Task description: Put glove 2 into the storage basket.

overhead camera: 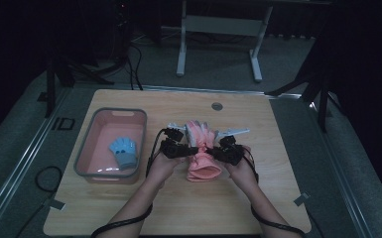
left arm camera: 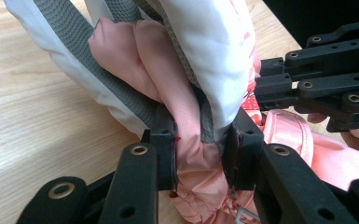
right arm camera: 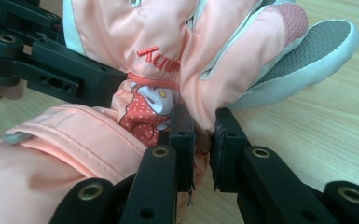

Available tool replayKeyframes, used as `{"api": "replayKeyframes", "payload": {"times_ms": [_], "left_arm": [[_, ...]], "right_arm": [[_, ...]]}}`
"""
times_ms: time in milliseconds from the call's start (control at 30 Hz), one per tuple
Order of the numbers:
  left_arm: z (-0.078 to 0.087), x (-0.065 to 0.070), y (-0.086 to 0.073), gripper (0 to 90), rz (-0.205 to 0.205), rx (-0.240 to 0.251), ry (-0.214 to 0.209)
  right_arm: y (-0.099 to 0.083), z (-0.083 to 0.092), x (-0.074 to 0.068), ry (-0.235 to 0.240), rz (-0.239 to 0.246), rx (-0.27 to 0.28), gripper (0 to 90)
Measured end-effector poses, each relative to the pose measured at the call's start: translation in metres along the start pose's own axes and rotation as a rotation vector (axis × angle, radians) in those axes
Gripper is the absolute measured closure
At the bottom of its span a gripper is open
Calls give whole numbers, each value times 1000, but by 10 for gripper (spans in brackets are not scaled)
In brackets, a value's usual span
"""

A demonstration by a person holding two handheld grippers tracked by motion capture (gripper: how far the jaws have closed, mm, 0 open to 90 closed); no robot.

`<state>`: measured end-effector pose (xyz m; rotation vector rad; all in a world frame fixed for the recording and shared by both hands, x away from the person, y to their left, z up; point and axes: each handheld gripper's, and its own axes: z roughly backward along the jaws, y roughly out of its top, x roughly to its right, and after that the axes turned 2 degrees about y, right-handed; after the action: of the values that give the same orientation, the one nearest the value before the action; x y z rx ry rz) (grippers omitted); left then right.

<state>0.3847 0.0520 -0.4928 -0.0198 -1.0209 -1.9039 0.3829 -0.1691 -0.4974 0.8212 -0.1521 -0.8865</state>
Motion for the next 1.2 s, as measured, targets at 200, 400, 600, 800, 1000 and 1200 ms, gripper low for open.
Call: {"api": "replayKeyframes", "payload": {"times_ms": [200,400,600,800,1000,1200], "left_arm": [[24,0,9,695,-7,23,9],[49,-4,17,694,-22,39,31],[84,-12,23,694,-21,68,62],[115,-23,25,694,-22,82,98],[147,-40,20,694,-8,93,133],[183,-56,20,694,-5,102,160]], "right_arm": [[17,6,-11,15,20,20,805],[36,8,-25,21,50,37,804],[64,6,-49,35,87,59,804],[85,0,-71,53,118,75,804],[105,-15,-96,84,146,82,804],[128,-28,-125,113,164,96,804]]}}
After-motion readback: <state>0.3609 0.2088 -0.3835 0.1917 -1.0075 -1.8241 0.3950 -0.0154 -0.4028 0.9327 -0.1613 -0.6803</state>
